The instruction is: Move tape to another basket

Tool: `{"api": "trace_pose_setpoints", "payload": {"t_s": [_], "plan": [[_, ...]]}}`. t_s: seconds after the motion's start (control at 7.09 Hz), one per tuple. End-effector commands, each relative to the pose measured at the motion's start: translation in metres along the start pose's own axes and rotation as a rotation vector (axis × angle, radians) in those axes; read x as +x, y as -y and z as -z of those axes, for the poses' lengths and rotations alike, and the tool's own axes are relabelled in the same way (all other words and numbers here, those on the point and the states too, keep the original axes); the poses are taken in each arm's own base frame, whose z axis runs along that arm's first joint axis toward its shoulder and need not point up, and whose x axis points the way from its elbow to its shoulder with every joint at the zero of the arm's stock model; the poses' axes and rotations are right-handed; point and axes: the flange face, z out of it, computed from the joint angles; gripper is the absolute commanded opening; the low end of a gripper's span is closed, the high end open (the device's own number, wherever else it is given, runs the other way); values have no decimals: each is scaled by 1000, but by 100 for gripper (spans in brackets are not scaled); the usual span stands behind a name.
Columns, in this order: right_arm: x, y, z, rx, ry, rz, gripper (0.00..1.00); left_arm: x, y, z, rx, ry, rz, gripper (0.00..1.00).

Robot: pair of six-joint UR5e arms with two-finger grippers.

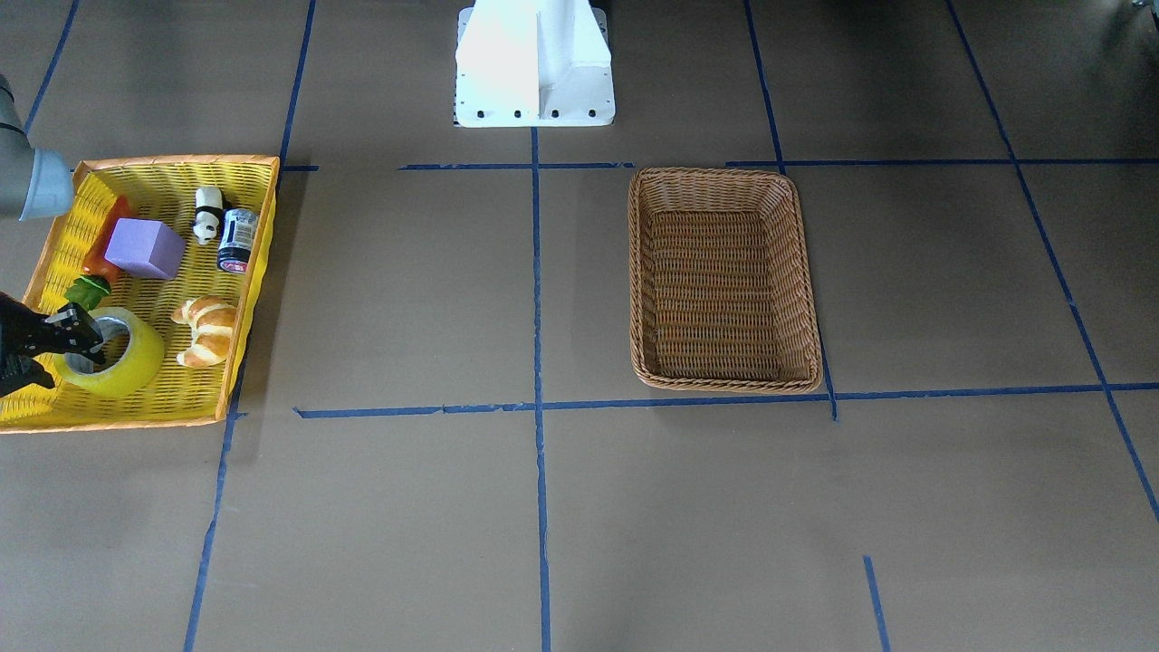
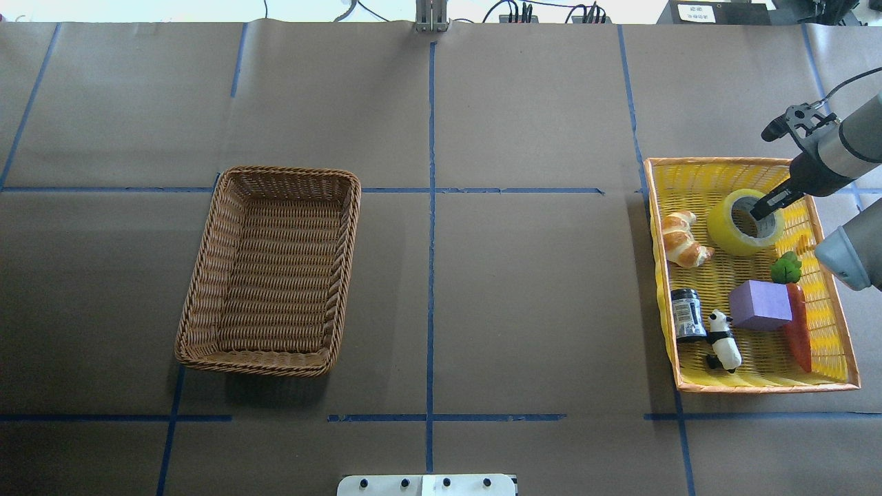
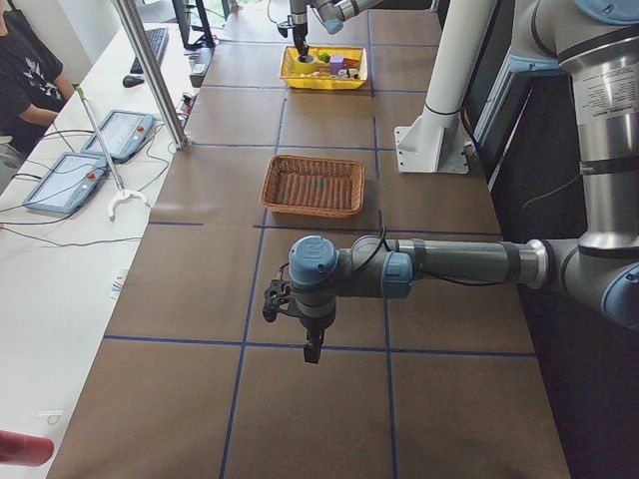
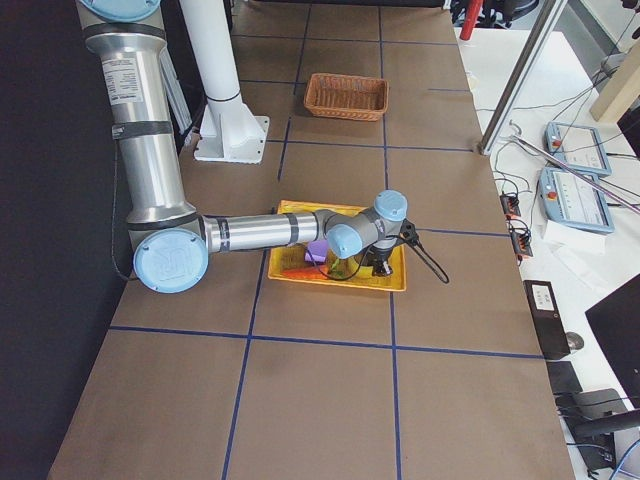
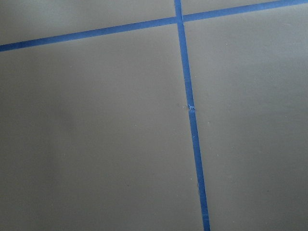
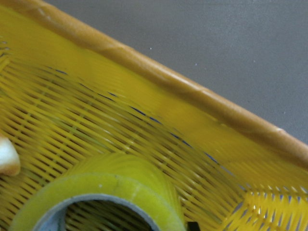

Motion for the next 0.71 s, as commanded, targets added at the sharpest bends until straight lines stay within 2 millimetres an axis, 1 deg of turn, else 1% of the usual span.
{"api": "trace_pose_setpoints", "payload": {"t_s": [0.0, 0.14, 0.28, 0.42, 0.56], "plan": [[1, -1, 1, 1, 2, -2, 0, 0, 0, 0, 0, 0, 0, 100], [-1, 0, 4, 6, 3, -1, 0, 1, 0, 1, 2, 0, -2, 100], [-3, 5, 12, 22, 4, -6, 0, 4, 2, 4, 8, 1, -8, 100], [1, 7, 19, 35, 7, -37, 0, 5, 6, 6, 14, 6, -15, 100], [-2, 10, 32, 60, 28, -146, 0, 13, 22, 16, 54, 8, -47, 100]]}}
